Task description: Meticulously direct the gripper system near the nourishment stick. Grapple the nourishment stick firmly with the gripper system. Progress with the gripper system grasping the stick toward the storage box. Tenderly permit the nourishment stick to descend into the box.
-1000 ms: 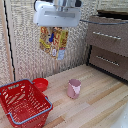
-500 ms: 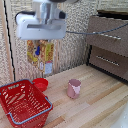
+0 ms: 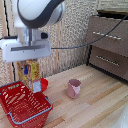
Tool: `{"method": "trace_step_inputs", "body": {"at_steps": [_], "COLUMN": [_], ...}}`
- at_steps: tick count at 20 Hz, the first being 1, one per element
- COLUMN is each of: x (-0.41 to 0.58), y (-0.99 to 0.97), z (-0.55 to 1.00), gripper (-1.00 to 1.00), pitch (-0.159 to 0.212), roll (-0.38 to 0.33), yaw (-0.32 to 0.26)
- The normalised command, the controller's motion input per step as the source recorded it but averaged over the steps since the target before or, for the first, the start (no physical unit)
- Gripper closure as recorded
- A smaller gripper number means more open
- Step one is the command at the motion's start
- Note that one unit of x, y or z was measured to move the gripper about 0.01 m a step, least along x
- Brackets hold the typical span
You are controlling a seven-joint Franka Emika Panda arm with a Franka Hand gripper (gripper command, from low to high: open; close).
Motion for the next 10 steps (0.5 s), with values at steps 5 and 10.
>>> {"method": "trace_step_inputs", "body": {"at_steps": [5,10], "x": [0.148,0.162], "y": [0.07,-0.05], "z": [-0.11,0.08], "gripper": [-1.0,-1.0], "pitch": [-0.004,-0.012], "roll": [-0.048,0.0], "yaw": [0.001,0.012]}}
